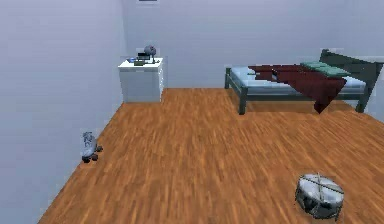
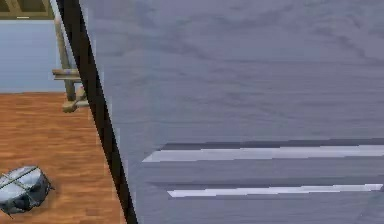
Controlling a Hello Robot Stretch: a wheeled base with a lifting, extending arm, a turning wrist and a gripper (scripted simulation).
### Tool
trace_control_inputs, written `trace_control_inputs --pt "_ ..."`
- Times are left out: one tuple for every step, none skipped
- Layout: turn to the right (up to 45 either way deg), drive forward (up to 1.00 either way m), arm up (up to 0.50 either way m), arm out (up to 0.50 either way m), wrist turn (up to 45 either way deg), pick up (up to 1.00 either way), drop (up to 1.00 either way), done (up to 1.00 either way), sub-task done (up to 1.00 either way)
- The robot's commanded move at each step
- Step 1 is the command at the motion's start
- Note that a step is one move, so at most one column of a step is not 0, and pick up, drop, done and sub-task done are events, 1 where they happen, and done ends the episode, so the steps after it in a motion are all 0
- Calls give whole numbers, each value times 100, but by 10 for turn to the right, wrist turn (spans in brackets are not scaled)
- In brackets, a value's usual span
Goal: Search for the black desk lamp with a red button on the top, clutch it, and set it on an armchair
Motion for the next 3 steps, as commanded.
trace_control_inputs --pt "0 100 0 0 0 0 0 0 0" --pt "0 100 0 0 0 0 0 0 0" --pt "0 100 0 0 0 0 0 0 0"
